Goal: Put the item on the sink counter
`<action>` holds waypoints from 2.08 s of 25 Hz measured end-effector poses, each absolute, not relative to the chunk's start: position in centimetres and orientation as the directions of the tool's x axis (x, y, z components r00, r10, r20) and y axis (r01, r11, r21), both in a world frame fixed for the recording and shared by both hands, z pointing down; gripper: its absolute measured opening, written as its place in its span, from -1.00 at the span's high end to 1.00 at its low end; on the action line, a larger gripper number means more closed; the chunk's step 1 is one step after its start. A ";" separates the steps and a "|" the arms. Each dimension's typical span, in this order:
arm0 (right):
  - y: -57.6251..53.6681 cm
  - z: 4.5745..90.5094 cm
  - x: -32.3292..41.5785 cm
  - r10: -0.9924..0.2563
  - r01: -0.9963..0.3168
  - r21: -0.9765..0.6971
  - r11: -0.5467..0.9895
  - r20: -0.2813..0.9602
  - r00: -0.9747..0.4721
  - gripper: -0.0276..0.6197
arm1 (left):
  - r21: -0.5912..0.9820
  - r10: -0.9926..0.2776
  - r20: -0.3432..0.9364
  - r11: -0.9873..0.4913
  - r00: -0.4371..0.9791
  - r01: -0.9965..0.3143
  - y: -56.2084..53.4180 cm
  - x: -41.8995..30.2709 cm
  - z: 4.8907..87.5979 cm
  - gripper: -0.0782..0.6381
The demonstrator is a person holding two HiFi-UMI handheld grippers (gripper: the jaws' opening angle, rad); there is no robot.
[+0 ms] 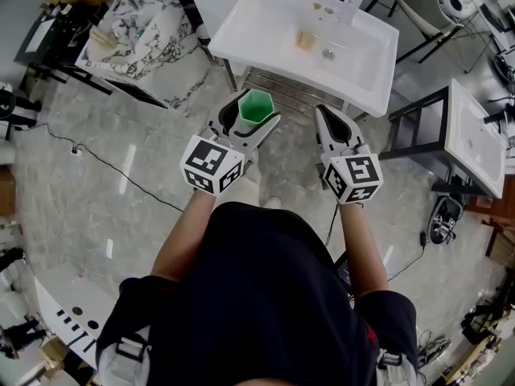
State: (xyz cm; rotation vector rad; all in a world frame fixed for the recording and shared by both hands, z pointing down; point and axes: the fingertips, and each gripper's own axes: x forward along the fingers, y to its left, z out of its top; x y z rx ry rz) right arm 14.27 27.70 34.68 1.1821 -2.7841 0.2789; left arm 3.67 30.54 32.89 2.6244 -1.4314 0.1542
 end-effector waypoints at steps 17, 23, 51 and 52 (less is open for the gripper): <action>17.6 35.6 10.0 -0.689 -0.712 -0.170 0.681 0.181 -0.702 0.80 | 0.094 -0.818 0.177 -0.539 0.547 -0.837 20.0 0.0 33.4 -0.10; 13.8 35.3 8.0 -0.688 -0.715 -0.174 0.677 0.194 -0.699 0.80 | 0.100 -0.810 0.171 -0.553 0.561 -0.827 16.2 -1.6 32.7 -0.10; 4.1 36.5 0.2 -0.726 -0.772 -0.141 0.620 0.268 -0.633 0.79 | 0.205 -0.745 0.160 -0.617 0.648 -0.760 6.5 -9.8 35.3 -0.10; 4.2 36.6 0.1 -0.727 -0.773 -0.140 0.619 0.271 -0.631 0.79 | 0.205 -0.742 0.161 -0.620 0.651 -0.757 6.5 -9.8 35.3 -0.10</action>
